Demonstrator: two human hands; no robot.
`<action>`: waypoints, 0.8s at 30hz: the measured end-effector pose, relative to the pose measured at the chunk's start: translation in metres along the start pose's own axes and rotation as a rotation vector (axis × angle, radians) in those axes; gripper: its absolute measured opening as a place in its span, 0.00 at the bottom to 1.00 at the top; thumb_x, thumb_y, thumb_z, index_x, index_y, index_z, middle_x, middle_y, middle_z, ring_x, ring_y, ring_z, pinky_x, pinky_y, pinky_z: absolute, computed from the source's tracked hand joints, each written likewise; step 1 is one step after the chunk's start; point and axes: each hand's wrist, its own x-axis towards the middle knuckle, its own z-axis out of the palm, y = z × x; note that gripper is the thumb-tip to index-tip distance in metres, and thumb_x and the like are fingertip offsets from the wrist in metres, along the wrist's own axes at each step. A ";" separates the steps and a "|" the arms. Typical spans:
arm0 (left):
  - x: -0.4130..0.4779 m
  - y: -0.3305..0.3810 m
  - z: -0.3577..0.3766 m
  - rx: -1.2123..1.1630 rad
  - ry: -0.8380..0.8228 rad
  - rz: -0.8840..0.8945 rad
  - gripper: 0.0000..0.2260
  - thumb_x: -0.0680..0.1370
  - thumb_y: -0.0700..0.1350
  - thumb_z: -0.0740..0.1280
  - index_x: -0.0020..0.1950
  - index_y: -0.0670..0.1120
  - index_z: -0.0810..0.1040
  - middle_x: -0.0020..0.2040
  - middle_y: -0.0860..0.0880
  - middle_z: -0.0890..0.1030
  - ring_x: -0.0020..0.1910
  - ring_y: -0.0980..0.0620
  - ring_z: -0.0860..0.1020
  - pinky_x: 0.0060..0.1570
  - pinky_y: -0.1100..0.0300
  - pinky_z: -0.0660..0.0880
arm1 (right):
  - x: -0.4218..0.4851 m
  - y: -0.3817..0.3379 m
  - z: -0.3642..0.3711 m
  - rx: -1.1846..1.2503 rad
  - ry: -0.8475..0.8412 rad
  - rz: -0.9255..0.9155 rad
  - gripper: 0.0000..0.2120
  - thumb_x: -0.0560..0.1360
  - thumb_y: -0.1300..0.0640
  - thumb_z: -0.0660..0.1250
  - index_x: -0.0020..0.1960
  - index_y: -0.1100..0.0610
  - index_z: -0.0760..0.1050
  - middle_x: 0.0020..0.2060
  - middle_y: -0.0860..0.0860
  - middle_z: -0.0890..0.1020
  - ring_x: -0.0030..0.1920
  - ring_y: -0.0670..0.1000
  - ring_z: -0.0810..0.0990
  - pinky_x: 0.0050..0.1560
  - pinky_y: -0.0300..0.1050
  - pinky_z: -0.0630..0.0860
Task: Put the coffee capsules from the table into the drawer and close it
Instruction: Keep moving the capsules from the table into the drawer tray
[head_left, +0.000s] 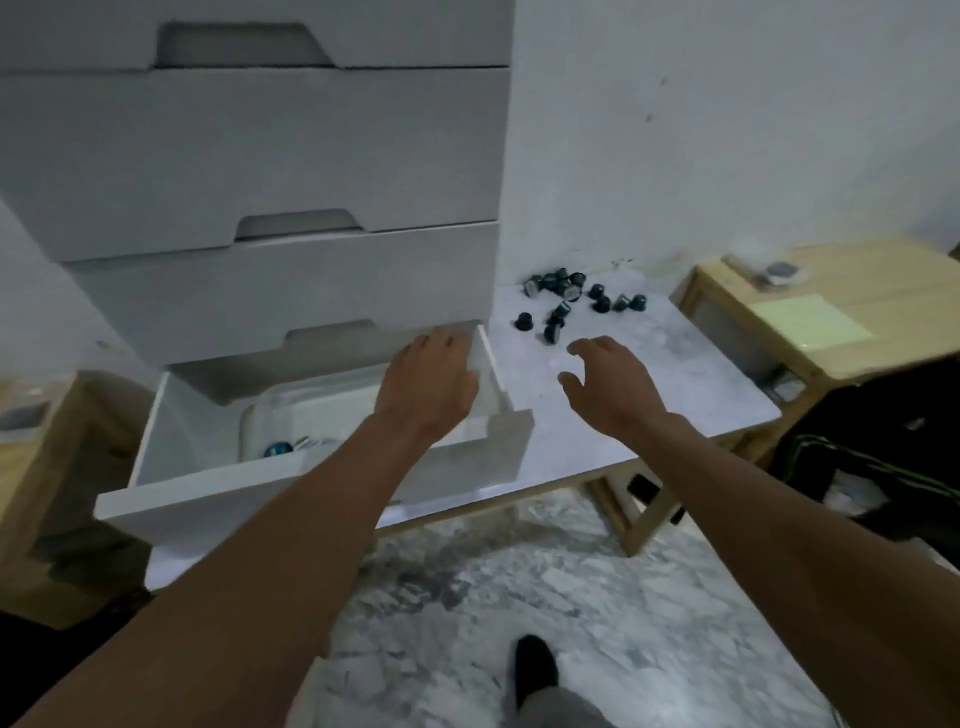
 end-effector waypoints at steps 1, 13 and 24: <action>0.004 0.011 0.004 -0.001 0.002 0.025 0.14 0.77 0.47 0.61 0.60 0.42 0.73 0.56 0.42 0.76 0.53 0.41 0.75 0.51 0.50 0.71 | -0.003 0.012 -0.005 -0.005 0.008 0.011 0.20 0.78 0.53 0.63 0.68 0.58 0.69 0.64 0.57 0.74 0.64 0.58 0.71 0.61 0.50 0.70; 0.107 0.120 0.082 0.018 -0.057 0.028 0.14 0.78 0.45 0.62 0.62 0.42 0.73 0.58 0.44 0.75 0.54 0.44 0.75 0.50 0.52 0.72 | 0.064 0.161 -0.033 0.027 -0.035 -0.013 0.19 0.78 0.52 0.62 0.68 0.55 0.69 0.66 0.55 0.73 0.64 0.57 0.72 0.62 0.50 0.71; 0.179 0.170 0.143 -0.068 -0.102 -0.284 0.14 0.77 0.45 0.64 0.61 0.43 0.74 0.57 0.44 0.75 0.53 0.44 0.76 0.52 0.52 0.74 | 0.161 0.231 -0.027 0.065 -0.242 -0.196 0.21 0.77 0.55 0.63 0.69 0.56 0.68 0.67 0.55 0.72 0.65 0.56 0.72 0.63 0.48 0.69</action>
